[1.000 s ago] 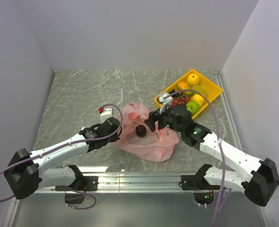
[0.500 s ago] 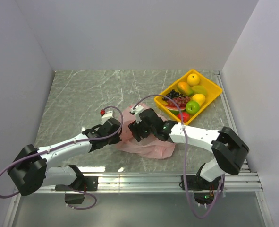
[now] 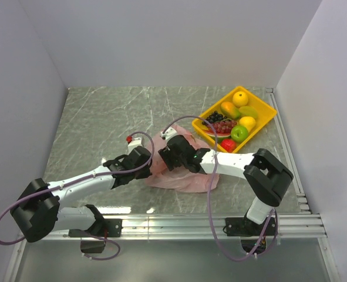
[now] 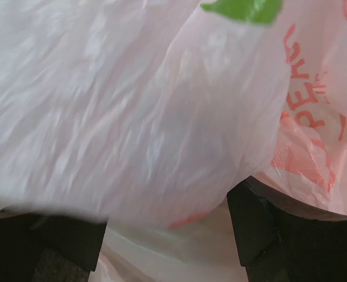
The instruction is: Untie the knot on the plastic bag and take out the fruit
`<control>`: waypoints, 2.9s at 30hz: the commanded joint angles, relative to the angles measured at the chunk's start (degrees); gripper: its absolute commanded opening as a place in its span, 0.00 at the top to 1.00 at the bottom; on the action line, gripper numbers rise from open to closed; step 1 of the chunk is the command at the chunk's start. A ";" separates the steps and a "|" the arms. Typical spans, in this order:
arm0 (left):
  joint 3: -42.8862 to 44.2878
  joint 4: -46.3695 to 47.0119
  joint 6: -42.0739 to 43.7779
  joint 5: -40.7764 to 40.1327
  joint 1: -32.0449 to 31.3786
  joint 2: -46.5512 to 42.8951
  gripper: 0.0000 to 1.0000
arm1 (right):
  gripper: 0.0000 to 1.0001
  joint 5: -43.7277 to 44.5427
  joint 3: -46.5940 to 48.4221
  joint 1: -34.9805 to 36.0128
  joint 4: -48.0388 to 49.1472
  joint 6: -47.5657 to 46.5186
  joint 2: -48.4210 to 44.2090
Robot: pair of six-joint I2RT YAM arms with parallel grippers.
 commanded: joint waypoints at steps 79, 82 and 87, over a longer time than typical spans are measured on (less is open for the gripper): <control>6.00 -7.52 16.20 -16.35 17.16 -25.53 1.00 | 0.04 -0.78 17.20 -54.56 -11.90 21.17 -7.05; 7.05 -6.19 16.38 -11.32 23.22 -22.28 1.00 | 0.04 -2.53 16.23 -54.47 -15.06 20.65 -12.85; 10.39 -5.75 16.29 -9.02 29.91 -18.06 0.98 | 0.04 -6.40 13.33 -54.12 -18.67 19.94 -26.10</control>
